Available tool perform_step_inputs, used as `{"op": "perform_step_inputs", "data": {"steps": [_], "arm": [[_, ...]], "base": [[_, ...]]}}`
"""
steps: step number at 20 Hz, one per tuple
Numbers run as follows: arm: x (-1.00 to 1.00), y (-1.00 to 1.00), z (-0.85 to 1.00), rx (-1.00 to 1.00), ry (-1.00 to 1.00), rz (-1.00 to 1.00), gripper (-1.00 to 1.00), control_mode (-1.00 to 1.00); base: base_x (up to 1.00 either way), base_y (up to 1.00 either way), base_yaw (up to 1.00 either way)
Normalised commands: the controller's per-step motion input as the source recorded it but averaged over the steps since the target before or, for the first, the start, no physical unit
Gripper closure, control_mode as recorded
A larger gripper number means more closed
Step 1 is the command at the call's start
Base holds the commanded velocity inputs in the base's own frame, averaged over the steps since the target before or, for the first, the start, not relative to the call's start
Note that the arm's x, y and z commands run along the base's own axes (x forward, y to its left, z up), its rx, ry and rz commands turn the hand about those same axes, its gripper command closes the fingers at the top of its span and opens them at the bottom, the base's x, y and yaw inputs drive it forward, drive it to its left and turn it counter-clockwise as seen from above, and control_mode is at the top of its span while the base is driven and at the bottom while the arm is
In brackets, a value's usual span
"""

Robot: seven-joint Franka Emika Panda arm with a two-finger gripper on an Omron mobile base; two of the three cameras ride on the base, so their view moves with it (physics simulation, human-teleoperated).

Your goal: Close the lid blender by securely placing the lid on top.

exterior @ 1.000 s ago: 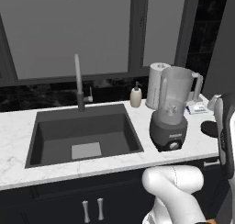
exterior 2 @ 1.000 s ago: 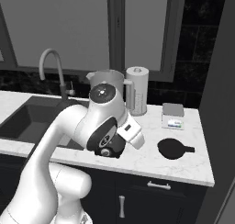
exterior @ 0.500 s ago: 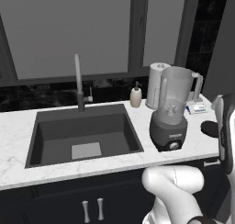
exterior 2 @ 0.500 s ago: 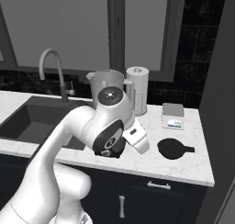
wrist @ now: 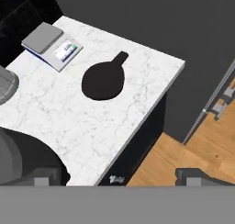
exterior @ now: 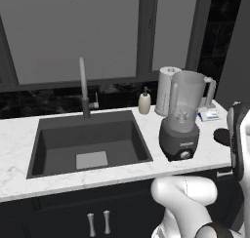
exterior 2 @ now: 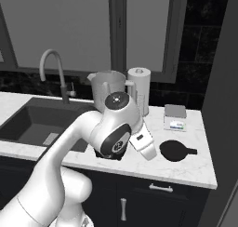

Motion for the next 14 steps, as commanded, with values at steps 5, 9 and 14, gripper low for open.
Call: {"op": "perform_step_inputs", "data": {"steps": [5,9,14], "arm": [[0.2,-0.29,-0.07,0.01,0.07,-0.01,-1.0,-1.0],[0.31,-0.4,-0.08,0.06,0.12,0.0,-1.0,-1.0],[0.34,-0.38,-0.15,0.06,0.1,0.0,-1.0,-1.0]], "base": [[0.0,0.0,0.0],[0.0,0.0,0.0],[0.0,0.0,0.0]]}}
